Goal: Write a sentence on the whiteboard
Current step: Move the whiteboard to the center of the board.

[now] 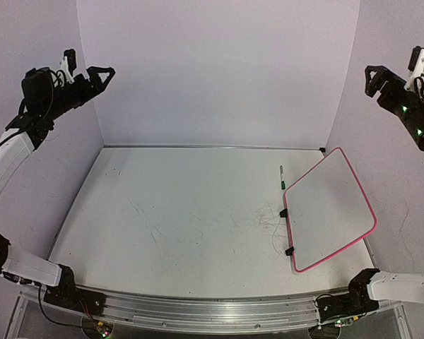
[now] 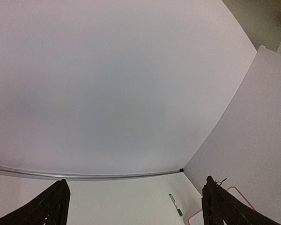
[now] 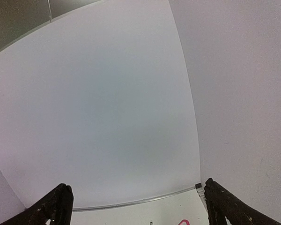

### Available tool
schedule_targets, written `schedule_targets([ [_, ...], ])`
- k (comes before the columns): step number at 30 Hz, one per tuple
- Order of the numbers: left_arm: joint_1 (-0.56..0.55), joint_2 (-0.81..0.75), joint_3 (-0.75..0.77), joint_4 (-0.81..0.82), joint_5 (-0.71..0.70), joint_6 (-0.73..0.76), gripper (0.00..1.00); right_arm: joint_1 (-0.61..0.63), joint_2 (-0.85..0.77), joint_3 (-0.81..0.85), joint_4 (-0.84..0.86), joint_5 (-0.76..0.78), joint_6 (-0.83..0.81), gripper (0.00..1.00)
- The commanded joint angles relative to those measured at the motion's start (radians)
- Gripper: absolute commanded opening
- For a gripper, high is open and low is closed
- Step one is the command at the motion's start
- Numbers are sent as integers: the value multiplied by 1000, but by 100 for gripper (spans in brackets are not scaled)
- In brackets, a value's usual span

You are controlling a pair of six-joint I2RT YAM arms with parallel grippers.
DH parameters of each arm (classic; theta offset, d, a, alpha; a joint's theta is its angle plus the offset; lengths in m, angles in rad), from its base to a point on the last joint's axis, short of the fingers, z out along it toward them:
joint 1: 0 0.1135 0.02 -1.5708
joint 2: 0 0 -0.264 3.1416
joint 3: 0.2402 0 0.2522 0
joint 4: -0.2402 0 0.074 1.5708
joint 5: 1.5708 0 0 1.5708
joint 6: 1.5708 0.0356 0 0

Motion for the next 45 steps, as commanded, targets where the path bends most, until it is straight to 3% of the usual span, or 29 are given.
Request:
schedule_targets([
  [1,-32,59,-30,40,116,-43,99,-5,40,36,-23,-33,14,98],
  [9,-311,234,-104,37,116,38,99,-4,55,11,-15,-104,5,98],
  [12,-452,310,-118,35,56,113,99,-4,58,1,-8,-132,-2,98],
  [16,-626,410,-117,52,0,208,99,-5,58,-2,-7,-151,-2,98],
  [22,-808,623,-62,137,39,263,98,-4,25,-26,-8,-156,7,98],
  [27,-832,823,49,157,117,331,95,-4,3,-37,-8,-203,27,98],
  [35,-853,1115,376,98,177,439,90,-4,-29,-76,-8,-256,54,98],
  [45,-1004,1174,341,115,221,636,76,-5,-33,-87,-9,-264,50,98],
])
